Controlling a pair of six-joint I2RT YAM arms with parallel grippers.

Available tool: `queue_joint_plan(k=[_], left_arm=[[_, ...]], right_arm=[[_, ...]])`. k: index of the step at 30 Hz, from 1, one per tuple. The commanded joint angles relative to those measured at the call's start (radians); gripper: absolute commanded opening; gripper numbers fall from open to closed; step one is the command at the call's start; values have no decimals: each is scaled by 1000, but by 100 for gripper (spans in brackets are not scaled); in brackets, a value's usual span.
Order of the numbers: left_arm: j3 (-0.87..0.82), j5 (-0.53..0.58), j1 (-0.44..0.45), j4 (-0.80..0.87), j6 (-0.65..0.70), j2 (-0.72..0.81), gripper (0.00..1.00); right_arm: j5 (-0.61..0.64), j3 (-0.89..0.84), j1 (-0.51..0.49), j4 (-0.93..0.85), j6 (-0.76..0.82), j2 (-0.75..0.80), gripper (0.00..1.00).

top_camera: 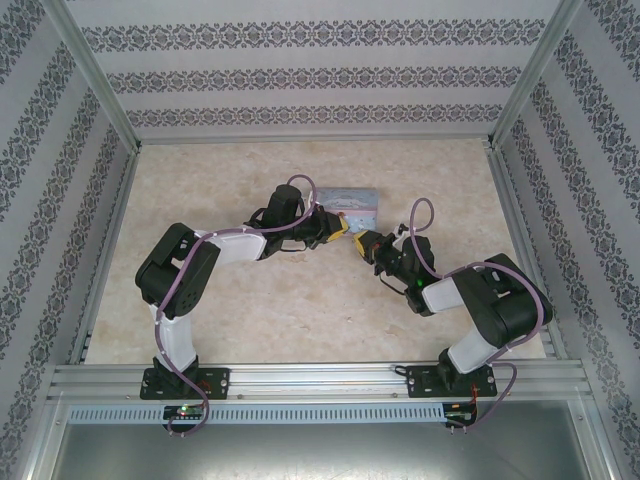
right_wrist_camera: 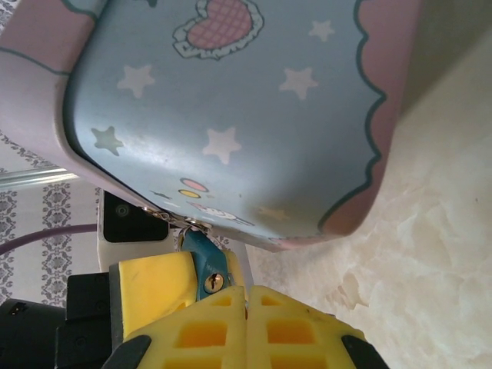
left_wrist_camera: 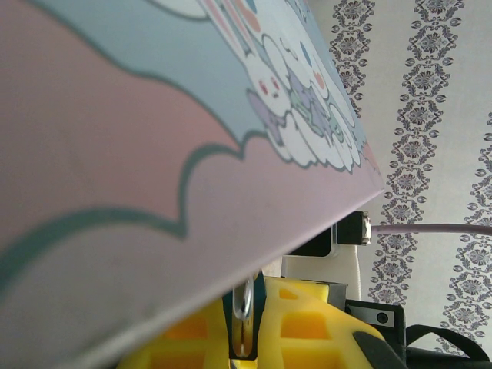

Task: Unlock a padlock with a key

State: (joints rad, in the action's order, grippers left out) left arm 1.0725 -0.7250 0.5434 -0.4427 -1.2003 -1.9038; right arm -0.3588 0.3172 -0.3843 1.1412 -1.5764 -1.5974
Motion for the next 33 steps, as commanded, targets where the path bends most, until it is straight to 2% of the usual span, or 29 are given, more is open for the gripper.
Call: queue_joint_plan(k=[1,19,33], left_arm=[[21,1,12,-19,6,-5,0],[21,5,23,-32,-5,-5,0],[11,17,59,-226,-219,5,0]], right_arm=[[17,20,-13,14,-10,31,0],[33,59,-33,15,-20,36,0],[57,98,-27,71,51,-20,0]])
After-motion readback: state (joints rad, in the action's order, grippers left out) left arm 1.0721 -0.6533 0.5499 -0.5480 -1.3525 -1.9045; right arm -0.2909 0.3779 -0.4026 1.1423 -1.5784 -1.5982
